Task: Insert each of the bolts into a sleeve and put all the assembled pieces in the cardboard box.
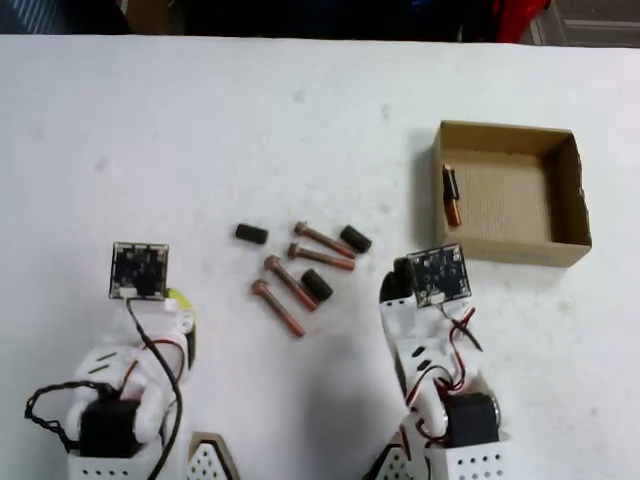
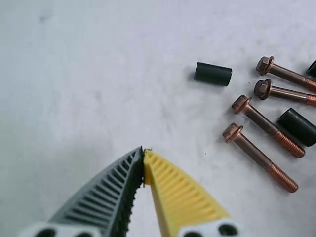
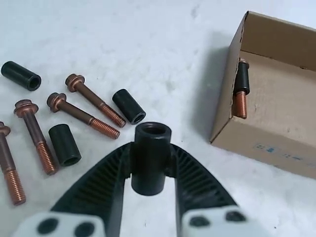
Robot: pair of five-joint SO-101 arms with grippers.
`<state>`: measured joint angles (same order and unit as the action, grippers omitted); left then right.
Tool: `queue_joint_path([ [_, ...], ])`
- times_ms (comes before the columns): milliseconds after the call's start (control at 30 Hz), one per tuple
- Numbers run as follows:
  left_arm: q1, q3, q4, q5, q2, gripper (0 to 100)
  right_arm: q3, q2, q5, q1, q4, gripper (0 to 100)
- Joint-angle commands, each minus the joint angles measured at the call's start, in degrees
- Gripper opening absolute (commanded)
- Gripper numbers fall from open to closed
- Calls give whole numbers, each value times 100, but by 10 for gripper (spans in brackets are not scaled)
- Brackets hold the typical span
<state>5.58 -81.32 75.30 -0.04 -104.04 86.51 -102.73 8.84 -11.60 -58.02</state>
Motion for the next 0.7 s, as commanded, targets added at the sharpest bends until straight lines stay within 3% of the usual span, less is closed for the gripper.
queue_joint_path([
  [0, -4, 325, 18, -79, -13, 23, 53, -48, -44, 75, 154, 16],
  [233, -4, 905, 44, -79, 303, 23, 158, -57, -44, 84, 154, 16],
  [500, -13, 2189, -413, -79, 2651, 23, 325, -57, -44, 101, 391, 16],
  [667, -22, 2488, -721, -44, 3538, 23, 598, -57, -44, 470, 892, 16],
])
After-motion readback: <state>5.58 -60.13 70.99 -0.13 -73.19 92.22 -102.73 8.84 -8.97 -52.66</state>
